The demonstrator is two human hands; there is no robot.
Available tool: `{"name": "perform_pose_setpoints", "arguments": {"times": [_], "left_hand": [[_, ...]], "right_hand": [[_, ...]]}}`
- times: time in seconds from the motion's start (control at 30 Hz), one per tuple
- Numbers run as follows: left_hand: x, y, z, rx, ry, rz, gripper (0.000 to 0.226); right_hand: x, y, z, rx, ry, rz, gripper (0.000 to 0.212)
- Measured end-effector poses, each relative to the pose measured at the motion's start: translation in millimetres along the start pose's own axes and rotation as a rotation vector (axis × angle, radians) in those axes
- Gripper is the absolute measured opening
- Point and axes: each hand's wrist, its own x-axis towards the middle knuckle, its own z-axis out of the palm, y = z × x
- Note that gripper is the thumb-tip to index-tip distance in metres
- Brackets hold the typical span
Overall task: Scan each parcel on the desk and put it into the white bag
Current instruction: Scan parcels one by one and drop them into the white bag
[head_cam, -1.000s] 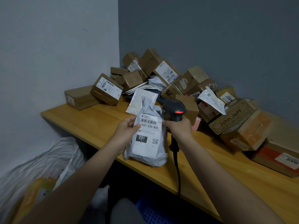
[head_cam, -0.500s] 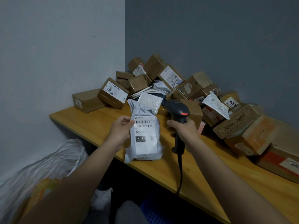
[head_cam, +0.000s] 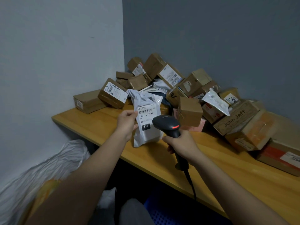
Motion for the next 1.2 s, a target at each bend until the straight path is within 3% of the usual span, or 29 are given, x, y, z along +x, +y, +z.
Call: {"name": "perform_pose_setpoints", "arguments": {"times": [0.73,0.93,1.2], "left_hand": [[-7,5,-20,0.006,0.078,0.021,0.013],[-14,21,-86,0.089,0.231,0.147,0.009],[-30,32,-253,0.326,0.609,0.302,0.011]], "right_hand": [[3,-14,16,0.061,-0.079,-0.024,0.015],[10,-44,54,0.049,-0.170,-0.047,0.016],[13,-80,174,-0.072,-0.413,-0.147,0.017]]}}
